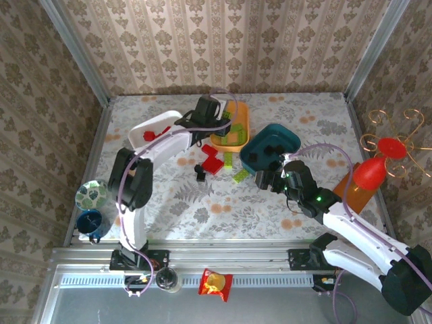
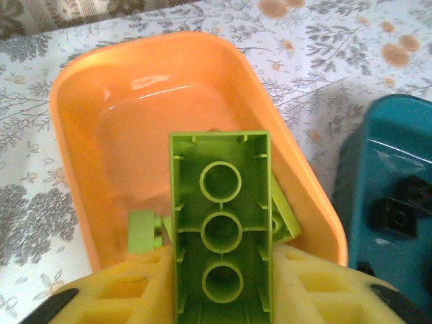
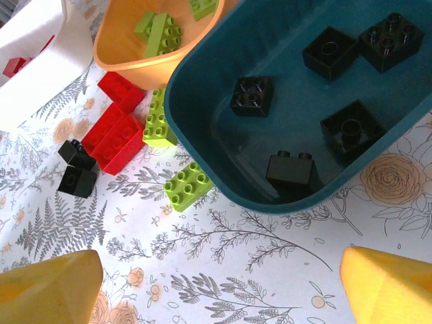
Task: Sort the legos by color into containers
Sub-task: Place the lego in the container, then pick up the lego from the center of the table.
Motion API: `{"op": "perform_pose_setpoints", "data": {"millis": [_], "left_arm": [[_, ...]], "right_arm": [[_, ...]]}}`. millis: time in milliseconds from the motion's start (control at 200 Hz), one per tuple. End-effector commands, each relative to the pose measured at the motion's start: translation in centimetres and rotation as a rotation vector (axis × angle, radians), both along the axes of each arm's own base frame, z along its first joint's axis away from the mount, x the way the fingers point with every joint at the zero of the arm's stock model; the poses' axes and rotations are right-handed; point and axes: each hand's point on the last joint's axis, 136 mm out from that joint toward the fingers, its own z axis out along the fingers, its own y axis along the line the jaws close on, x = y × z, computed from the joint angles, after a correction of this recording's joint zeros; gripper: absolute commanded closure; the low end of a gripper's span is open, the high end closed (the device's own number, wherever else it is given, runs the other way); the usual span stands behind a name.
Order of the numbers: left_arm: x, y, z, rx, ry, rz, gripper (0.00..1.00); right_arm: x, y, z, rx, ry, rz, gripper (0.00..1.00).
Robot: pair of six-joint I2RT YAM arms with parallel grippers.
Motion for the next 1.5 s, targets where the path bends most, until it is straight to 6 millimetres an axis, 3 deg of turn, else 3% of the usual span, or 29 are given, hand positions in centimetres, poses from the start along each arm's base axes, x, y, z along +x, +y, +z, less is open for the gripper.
{"op": "perform_pose_setpoints", "data": {"millis": [0,70,155,270,350,505,660,705,835,975,1220,1300,1495], "left_arm": [[0.7,0.4,-2.5,0.049,0.077,-0.008,0.52],[1.1,0.5,-1.6,0.018,0.07,0.008,0.42],[0.2,0.5,1.5,-0.034,0.011,0.004,0.34],[-3.0,1.6,4.8,-0.074,-0.048,0.009,0.26],[-5.8,3.1,5.6,-0.102,-0.066,0.031,0.21],[-11.1,8.5,6.1,-0.182,-0.102,0.132,0.01],[-14.9,14.0,5.5,-0.274,-0.068,0.238,0.0],[-15.9,14.8,5.5,-0.297,-0.059,0.237,0.0],[-18.6,16.3,6.2,-0.325,-0.075,0.222,0.0],[-20.5,18.7,7.0,-0.293,-0.131,0.259,0.01],[-21.8,20.2,6.9,-0.283,-0.158,0.285,0.0],[-21.8,20.1,6.5,-0.28,-0.148,0.279,0.0],[-21.6,19.7,5.9,-0.283,-0.133,0.272,0.0]], "right_arm": [[-0.1,-0.4,-0.2,-0.018,0.004,-0.009,0.08],[-0.1,-0.4,-0.1,-0.018,0.004,-0.005,0.08],[0.0,-0.3,0.0,-0.017,0.003,-0.001,0.07],[0.2,0.2,-0.2,-0.007,0.01,0.016,0.07],[0.3,1.2,-0.8,0.015,0.025,0.044,0.08],[0.3,6.2,-0.3,-0.044,-0.02,0.203,0.13],[1.7,12.5,0.1,-0.044,-0.052,0.366,0.16],[2.0,14.7,0.3,-0.057,-0.068,0.429,0.17],[3.1,20.7,-2.2,-0.11,-0.017,0.582,0.2],[5.3,24.7,-4.4,-0.197,0.002,0.641,0.23],[10.1,27.0,-6.2,-0.37,-0.019,0.621,0.27],[10.9,27.1,-8.0,-0.43,0.007,0.619,0.31],[12.6,26.4,-10.0,-0.537,0.02,0.595,0.36]]}}
